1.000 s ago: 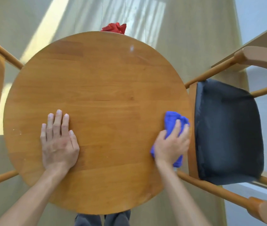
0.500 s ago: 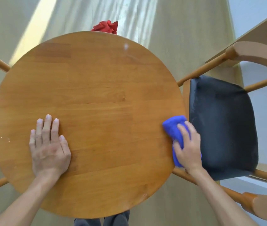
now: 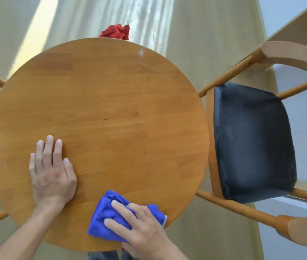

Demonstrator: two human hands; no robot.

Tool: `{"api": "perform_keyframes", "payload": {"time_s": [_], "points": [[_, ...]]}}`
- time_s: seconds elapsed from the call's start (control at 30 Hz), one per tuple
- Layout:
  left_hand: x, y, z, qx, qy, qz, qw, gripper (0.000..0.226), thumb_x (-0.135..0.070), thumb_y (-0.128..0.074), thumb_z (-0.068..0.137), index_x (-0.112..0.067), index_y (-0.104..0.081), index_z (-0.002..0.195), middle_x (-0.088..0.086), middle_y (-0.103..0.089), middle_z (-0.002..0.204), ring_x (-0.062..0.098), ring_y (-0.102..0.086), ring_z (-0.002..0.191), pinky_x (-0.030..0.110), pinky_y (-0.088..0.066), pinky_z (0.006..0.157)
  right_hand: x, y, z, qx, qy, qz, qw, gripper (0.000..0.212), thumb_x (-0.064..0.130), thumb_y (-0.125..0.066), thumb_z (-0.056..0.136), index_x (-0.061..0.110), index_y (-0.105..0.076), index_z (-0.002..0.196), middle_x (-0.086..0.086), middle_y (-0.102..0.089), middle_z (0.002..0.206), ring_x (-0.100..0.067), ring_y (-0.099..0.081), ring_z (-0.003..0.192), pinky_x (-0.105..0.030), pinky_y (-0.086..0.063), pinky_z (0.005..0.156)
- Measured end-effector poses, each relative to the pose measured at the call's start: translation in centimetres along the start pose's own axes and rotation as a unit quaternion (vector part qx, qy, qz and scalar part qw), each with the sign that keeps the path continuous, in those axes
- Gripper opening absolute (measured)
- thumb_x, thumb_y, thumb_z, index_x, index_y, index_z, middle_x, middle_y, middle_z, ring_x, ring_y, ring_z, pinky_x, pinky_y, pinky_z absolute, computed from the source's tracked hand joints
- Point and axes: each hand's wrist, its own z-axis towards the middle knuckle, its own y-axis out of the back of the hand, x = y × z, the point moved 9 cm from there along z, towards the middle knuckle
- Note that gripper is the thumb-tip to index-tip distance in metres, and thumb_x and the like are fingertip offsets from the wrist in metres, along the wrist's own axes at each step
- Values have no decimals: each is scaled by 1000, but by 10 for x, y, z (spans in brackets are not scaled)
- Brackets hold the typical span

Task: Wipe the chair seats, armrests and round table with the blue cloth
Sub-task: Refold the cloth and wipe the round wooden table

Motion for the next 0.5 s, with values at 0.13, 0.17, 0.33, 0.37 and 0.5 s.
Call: {"api": "perform_keyframes", "payload": {"time_s": [0.13, 0.17, 0.33, 0.37, 0.5], "points": [[-3, -5, 0, 8, -3, 5, 1000, 54, -26, -27, 95, -7, -34, 145, 8, -23, 158, 26, -14, 148, 38, -2, 121, -97, 61, -15, 37, 17, -79, 996, 55, 10, -71, 68, 19, -63, 122, -13, -49, 141, -30, -61, 105, -41, -50, 86], [-3, -6, 0, 10, -1, 6, 1000, 54, -26, -27, 96, -7, -34, 146, 9, -23, 158, 26, -14, 148, 38, -1, 121, -134, 77, -5, 4, -65, -99, 993, 57, 10, -70, 70, 15, -60, 126, -16, -47, 142, -34, -59, 106, -46, -49, 87], [2, -4, 1, 23, 1, -36, 999, 55, -30, -25, 98, -8, -36, 146, 7, -24, 158, 24, -14, 148, 32, 3, 120, -169, 80, 43, -182, -420, -127, 880, 52, 10, -60, 78, 8, -57, 130, -20, -46, 142, -43, -55, 102, -49, -42, 86], [5, -3, 1, 29, 2, -56, 998, 55, -32, -25, 97, -9, -37, 146, 6, -25, 158, 22, -13, 148, 31, 4, 120, -145, 65, 53, -184, -421, -122, 880, 54, 10, -61, 77, 9, -57, 130, -19, -46, 143, -42, -55, 103, -48, -42, 86], [8, 6, 2, 59, 25, -190, 980, 53, -28, -29, 97, -11, -36, 147, 3, -25, 158, 18, -11, 148, 32, 0, 120, -11, -13, 76, -141, -358, -25, 923, 54, 25, -59, 78, 18, -57, 131, -13, -42, 147, -34, -52, 110, -42, -43, 87]]}}
